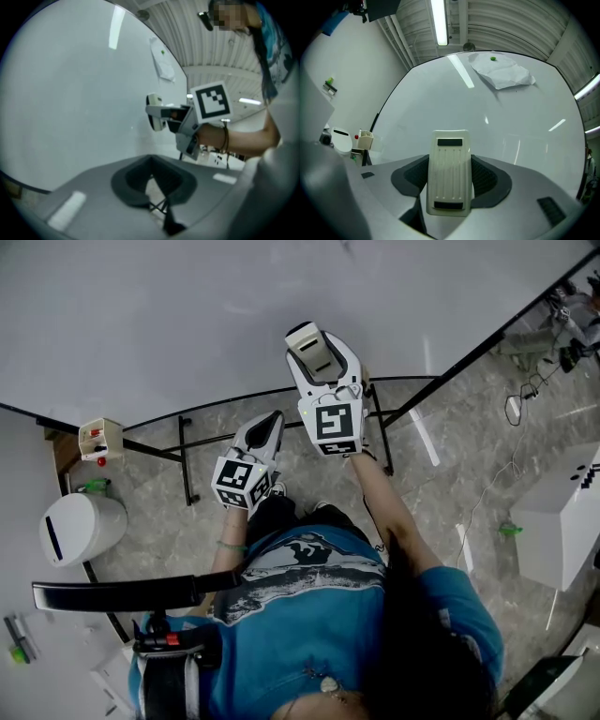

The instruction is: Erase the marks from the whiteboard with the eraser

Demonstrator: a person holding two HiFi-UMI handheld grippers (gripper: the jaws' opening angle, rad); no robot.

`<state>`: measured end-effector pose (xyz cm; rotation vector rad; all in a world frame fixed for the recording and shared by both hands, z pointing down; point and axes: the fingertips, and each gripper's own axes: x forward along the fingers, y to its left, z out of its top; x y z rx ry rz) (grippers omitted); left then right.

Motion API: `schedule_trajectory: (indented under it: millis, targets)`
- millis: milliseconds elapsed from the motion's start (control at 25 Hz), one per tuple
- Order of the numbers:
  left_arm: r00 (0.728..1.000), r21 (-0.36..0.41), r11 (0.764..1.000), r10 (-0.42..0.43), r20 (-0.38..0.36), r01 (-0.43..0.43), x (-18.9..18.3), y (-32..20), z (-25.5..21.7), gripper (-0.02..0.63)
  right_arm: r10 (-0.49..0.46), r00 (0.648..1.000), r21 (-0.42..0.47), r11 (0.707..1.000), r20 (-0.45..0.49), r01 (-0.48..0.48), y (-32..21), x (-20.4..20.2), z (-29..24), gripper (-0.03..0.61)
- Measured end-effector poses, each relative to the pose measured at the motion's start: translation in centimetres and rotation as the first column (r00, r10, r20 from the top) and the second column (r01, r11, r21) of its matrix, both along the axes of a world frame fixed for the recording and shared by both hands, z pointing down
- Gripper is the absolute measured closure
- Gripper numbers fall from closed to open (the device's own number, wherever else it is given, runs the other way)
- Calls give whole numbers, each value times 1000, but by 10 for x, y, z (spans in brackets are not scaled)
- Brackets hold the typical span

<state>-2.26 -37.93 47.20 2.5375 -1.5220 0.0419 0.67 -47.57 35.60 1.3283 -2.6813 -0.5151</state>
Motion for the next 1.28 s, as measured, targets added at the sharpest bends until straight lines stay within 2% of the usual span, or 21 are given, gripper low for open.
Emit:
schedule_trajectory:
  millis: [240,440,680,880,1040,1280]
  targets:
    - [999,-36,999,-36,-1,35,35,28,16,611,-56,998,-85,995,-6,56,33,27,35,316]
    - [998,-75,996,-57,18,58,44,57,31,611,-95,995,-130,987,-5,94,61,33,59,316]
    - [996,-82,992,-90,24,91,32,78,32,611,-113,993,-145,983,-16,109,89,32,70,316]
    - [997,-64,995,-79,27,80,33,100,24,611,-112,994,-166,980,-14,108,116,31,73,316]
    - [996,-51,995,-79,30,80,18,135,20,611,-107,994,-184,977,-7,104,147,17,76,316]
    - [994,-40,993,-106,33,108,-22,205,16,611,-106,994,-221,970,14,106,219,-15,82,316]
